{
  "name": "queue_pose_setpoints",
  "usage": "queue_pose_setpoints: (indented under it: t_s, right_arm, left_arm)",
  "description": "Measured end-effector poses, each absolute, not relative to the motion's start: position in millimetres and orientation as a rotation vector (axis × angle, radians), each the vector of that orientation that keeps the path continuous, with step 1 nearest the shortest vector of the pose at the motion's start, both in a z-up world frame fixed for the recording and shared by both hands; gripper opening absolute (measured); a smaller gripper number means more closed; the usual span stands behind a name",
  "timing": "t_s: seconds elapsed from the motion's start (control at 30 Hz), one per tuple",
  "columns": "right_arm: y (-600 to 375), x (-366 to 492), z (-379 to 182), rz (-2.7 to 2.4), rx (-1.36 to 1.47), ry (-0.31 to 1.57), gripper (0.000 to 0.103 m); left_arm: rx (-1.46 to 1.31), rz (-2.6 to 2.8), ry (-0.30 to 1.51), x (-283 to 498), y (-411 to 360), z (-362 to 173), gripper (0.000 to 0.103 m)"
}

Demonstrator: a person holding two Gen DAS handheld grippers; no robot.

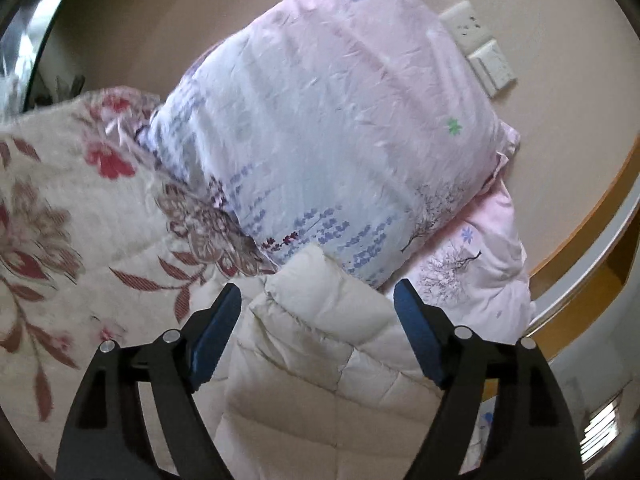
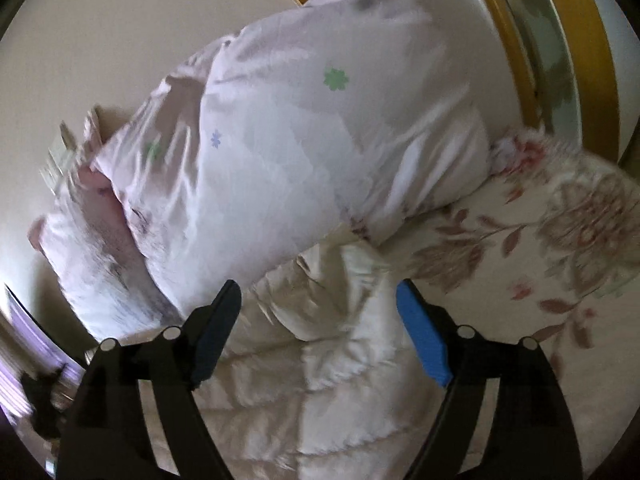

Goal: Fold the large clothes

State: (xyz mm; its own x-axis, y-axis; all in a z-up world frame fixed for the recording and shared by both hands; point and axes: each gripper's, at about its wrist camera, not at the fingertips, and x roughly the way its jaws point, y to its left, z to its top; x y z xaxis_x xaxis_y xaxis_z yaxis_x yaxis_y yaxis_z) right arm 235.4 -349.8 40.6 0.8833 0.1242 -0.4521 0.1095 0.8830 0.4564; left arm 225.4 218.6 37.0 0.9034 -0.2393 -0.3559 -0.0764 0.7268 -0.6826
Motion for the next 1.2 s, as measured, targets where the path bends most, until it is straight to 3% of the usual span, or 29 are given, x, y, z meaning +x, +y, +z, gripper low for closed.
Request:
queue_pose_setpoints:
  t_s: [0.43, 0.47, 0.57, 0.67, 1.2]
  right_arm:
    - [-358, 261, 8, -0.105, 0.42, 0.696, 0.068]
    - [-358, 263, 6, -0.105, 0.422, 0.705, 0.064]
    - [-357, 272, -2, -0.071, 0.433, 0.735, 0.026]
    - [-352, 275, -1, -0.072, 0.415, 0.705, 0.015]
    - [-340, 289, -19, -0.207, 0.37, 0.762, 0.014]
  left_arm:
    - [-0.469, -0.132, 0.628, 248, 151, 25, 0.079]
    - [-0.464, -0.132, 0.638, 251, 149, 23, 0.079]
    - [-0.451, -0.113, 0.653, 260, 148, 18, 0.079]
    - [-0.447, -0.09, 0.657, 267, 148, 16, 0.079]
    - [-0.457, 0.049, 0.725, 292, 163, -11, 0.079]
